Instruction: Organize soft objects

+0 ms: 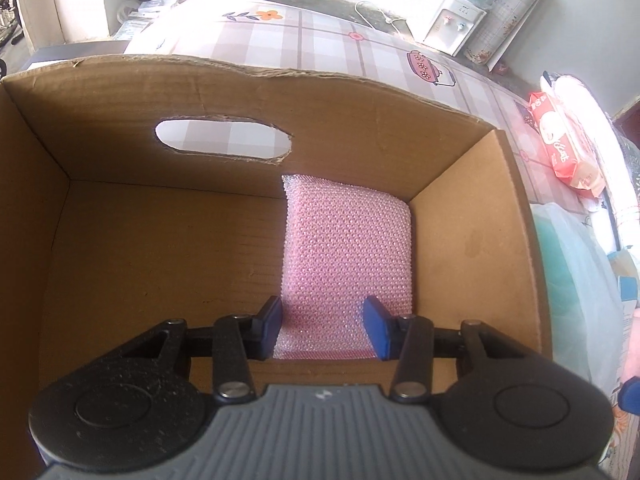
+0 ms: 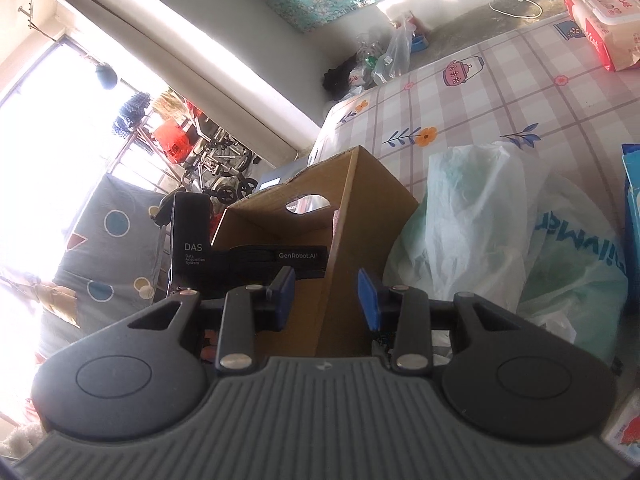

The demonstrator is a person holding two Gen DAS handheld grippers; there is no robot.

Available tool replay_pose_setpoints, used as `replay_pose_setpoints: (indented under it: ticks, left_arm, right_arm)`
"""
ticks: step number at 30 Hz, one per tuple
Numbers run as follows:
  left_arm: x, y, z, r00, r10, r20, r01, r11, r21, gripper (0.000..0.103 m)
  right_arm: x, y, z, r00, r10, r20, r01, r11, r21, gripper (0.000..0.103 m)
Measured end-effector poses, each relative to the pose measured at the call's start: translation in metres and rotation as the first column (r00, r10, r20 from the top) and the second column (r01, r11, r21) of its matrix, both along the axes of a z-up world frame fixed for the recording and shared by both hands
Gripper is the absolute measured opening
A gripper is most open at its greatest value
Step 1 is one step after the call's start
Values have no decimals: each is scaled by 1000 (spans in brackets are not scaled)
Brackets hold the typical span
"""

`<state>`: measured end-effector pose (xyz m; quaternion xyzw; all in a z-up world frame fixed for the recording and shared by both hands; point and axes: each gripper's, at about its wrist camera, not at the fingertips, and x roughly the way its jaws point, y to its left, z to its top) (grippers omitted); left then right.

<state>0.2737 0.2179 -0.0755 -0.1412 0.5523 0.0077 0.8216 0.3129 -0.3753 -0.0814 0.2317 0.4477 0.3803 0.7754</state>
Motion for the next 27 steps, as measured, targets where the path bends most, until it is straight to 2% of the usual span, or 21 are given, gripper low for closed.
replay_pose_setpoints:
  ticks: [2, 3, 6, 7, 10, 12, 17, 19, 22, 25, 27]
  left_arm:
    - [-2, -3, 1, 1000, 6, 10, -6, 1000, 13, 47]
    - [-2, -4, 2, 1000, 12, 16, -13, 1000, 19, 52]
    - [0, -6, 12, 998, 49, 49, -50, 998, 26, 77]
    - [-6, -1, 20, 995, 64, 71, -66, 998, 26, 82]
    - [-25, 7, 43, 986, 97, 136, -102, 994, 36, 88]
    - [-38, 9, 59, 977, 112, 180, -122, 991, 45, 88]
    - [-76, -4, 111, 937, 98, 334, -142, 984, 112, 89]
    - [-89, -17, 135, 916, 65, 395, -126, 983, 130, 93]
    - [-94, -51, 158, 898, -13, 440, -52, 989, 137, 95]
    - [-92, -93, 165, 895, -121, 430, 69, 989, 134, 96]
    - [-87, -128, 160, 893, -211, 397, 169, 976, 139, 96]
  right_arm:
    - [-6, -9, -3, 1000, -22, -1, 22, 1000, -2, 35]
    - [-10, -15, -4, 999, -36, -2, 36, 999, 0, 35]
    - [-22, -35, -7, 997, -82, 2, 82, 997, 7, 36]
    - [-28, -42, -8, 995, -99, 10, 99, 995, 6, 38]
    - [-45, -66, -13, 988, -152, 32, 152, 988, 8, 42]
    - [-55, -83, -19, 981, -190, 32, 190, 982, 14, 43]
    - [-70, -125, -31, 957, -286, 50, 287, 958, -5, 43]
    - [-71, -141, -30, 946, -317, 72, 319, 947, -24, 43]
    - [-67, -161, -26, 931, -348, 113, 354, 934, -45, 43]
    - [-52, -175, -19, 921, -360, 151, 373, 926, -65, 43]
    - [-40, -182, -18, 918, -367, 152, 381, 921, -82, 43]
